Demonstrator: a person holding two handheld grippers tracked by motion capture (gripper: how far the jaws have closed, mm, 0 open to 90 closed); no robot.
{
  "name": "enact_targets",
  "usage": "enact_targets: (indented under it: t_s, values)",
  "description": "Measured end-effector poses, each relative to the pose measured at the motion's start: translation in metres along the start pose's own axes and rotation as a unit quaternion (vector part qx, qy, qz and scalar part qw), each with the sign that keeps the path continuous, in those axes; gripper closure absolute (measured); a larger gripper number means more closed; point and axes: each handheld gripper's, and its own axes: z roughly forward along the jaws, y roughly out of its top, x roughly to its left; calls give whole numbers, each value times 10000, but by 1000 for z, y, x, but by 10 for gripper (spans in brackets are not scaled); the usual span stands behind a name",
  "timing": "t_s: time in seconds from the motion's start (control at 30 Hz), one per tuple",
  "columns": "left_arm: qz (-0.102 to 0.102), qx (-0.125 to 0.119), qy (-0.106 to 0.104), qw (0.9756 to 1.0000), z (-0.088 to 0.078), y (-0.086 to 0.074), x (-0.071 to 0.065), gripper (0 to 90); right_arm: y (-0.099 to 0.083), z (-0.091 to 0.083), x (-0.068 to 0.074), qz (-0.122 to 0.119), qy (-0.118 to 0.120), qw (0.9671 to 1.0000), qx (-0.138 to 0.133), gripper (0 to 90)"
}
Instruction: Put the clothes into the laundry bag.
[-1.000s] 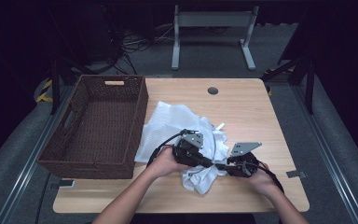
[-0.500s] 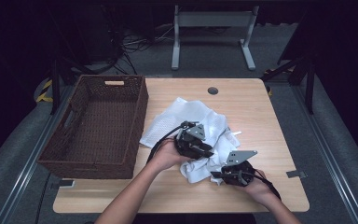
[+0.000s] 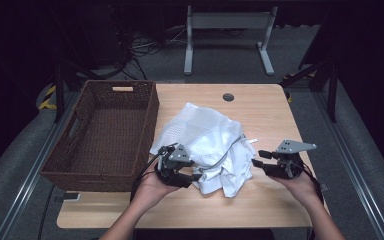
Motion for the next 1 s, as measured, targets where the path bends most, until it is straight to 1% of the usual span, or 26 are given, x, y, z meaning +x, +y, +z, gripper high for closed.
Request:
enact_targets:
  t_s: [0.03,0.07,0.1,0.13,0.17,0.2,0.23,0.3,0.33,0.37,0.4,0.47,0.5,0.53,0.57,0.6,0.63,0.67,0.7,0.73,0.77,0.8,0.87,0.93,1.0]
  values:
    - [0,0,0,10000,0,0,0,471,0,5,-8,44,-115,9999,76,603]
    - [-183,109,76,9997,8,-9,2,471,0,12,-16,66,-205,9997,153,623]
    - [-183,109,76,9997,8,-9,2,471,0,19,-23,106,-313,9992,245,644]
    - [-263,166,70,9995,12,-13,3,471,0,19,-23,106,-313,9992,245,644]
    - [-278,233,86,9993,15,-15,4,472,1,28,-31,179,-377,9987,299,662]
    - [-287,308,108,9991,21,-18,4,480,3,40,-40,277,-477,9979,327,694]
    - [-312,347,98,9989,23,-20,5,480,4,45,-43,294,-493,9978,338,696]
    - [-446,330,39,9984,26,-23,8,480,4,56,-50,410,-473,9968,489,695]
    - [-446,330,39,9984,26,-23,8,480,4,56,-50,410,-473,9968,489,695]
    - [-507,330,-4,9982,27,-24,9,480,3,60,-52,539,-378,9966,493,676]
    - [-512,321,-12,9982,29,-26,9,480,2,61,-53,614,-280,9963,525,648]
    - [-565,336,-10,9978,30,-27,11,480,0,64,-51,598,-158,9960,642,612]
    - [-578,302,43,9979,29,-28,12,482,-2,65,-49,562,-215,9957,701,613]
    - [-579,283,63,9979,29,-28,13,493,-3,67,-48,529,-217,9956,746,620]
    - [-626,231,118,9977,28,-28,16,503,-4,68,-48,496,-208,9954,788,632]
    - [-679,200,83,9975,28,-28,17,510,-5,68,-46,416,-280,9959,752,654]
    - [-736,209,10,9971,28,-28,18,511,-5,68,-45,382,-326,9958,768,679]
    - [-737,193,-115,9970,30,-28,18,509,-5,68,-44,337,-388,9956,781,691]
    - [-720,219,-129,9971,31,-27,16,502,-5,68,-43,255,-418,9958,775,694]
    - [-679,280,-122,9972,33,-26,14,497,-6,68,-41,231,-445,9957,778,703]
    - [-674,284,-104,9973,35,-26,13,493,-6,67,-40,242,-467,9955,784,710]
    - [-689,312,-113,9971,37,-25,12,493,-6,67,-40,199,-455,9957,787,716]
    - [-704,345,-25,9969,42,-25,11,497,-7,66,-39,214,-436,9957,787,737]
    - [-769,294,-24,9966,45,-23,11,527,-8,65,-37,196,-429,9958,789,781]
    - [-751,291,14,9967,47,-21,10,600,-9,64,-35,163,-399,9961,773,837]
